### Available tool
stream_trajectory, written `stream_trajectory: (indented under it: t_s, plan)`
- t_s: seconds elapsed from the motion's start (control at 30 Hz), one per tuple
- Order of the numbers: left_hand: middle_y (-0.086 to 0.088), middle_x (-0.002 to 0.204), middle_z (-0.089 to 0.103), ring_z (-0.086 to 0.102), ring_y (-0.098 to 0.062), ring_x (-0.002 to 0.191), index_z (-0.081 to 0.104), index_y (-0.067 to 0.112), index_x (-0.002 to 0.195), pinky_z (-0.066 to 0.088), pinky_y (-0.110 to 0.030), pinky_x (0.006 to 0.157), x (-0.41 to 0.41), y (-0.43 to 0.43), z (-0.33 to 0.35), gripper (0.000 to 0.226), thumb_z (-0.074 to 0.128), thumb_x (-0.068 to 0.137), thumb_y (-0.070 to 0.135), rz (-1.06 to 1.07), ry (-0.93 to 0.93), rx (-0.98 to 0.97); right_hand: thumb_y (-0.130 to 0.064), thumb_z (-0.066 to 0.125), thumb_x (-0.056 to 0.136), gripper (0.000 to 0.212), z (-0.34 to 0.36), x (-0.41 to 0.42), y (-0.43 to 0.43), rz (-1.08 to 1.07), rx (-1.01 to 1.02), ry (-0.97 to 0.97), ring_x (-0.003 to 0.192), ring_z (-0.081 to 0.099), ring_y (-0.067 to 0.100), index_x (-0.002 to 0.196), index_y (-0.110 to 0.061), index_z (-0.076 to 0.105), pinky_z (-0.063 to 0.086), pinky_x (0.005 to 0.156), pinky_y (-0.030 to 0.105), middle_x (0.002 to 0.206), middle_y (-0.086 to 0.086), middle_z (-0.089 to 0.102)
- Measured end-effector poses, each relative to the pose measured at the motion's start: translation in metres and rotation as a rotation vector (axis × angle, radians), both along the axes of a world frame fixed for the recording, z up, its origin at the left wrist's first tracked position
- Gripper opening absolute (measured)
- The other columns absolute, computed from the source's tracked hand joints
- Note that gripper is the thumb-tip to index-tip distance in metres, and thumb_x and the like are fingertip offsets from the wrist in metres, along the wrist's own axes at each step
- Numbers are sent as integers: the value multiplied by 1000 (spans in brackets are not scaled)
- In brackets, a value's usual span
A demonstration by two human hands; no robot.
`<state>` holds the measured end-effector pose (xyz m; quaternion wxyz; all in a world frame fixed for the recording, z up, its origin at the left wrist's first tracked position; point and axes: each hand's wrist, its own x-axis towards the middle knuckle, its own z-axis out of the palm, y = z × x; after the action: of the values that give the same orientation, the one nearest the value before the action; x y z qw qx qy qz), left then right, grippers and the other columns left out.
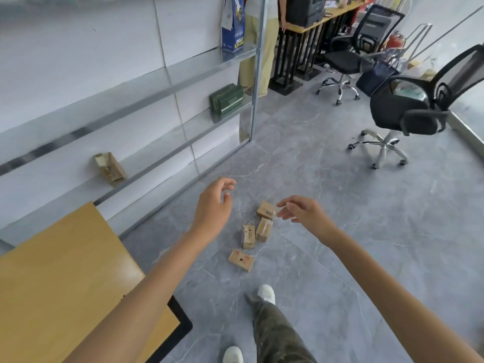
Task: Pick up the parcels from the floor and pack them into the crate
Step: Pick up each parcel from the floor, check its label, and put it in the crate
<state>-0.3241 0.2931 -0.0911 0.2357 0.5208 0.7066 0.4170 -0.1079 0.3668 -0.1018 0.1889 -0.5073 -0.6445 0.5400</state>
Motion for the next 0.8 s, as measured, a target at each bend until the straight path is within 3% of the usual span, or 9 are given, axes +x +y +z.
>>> stream_trajectory:
  t_s: [0.1,0.27,0.43,0.57,0.73,0.8]
  plan:
    - [3,112,63,54,-3,103,59,15,113,34,-1,75,-5,43,-19,31,43,91,0,-12,-5,-57,-2,40,98,24,-22,-5,41,-10,-55,-22,72,61,12,104,2,63,45,58,4,90,15,67]
    - [4,109,62,55,-3,101,58,17,112,36,-3,77,-4,137,-39,30,43,91,1,-22,-28,-149,-2,39,99,25,-44,-18,136,-15,-122,-52,72,61,9,103,1,63,44,57,3,87,10,67]
    - [6,101,62,55,-2,92,59,15,110,37,1,75,2,202,-72,28,44,92,0,90,-180,-250,1,39,96,26,-85,-30,204,-47,-183,-104,70,59,17,91,-8,63,42,55,5,84,12,67]
    - [9,96,63,56,-4,91,58,20,103,37,2,71,1,220,-130,28,45,91,-2,136,-265,-411,2,35,95,30,-149,-40,222,-73,-328,-191,76,60,22,96,0,66,44,60,10,87,15,67]
    - [7,102,63,55,-2,92,56,21,106,38,3,66,-21,244,-223,25,45,93,2,138,-278,-567,2,34,96,33,-253,-68,239,-70,-464,-266,78,59,19,96,-4,67,43,62,11,83,8,65]
    - [7,103,63,55,-1,92,56,21,108,38,2,68,-30,260,-278,26,45,93,3,127,-267,-604,3,36,95,33,-308,-81,248,-85,-483,-291,78,58,18,95,-5,68,47,70,20,81,5,64]
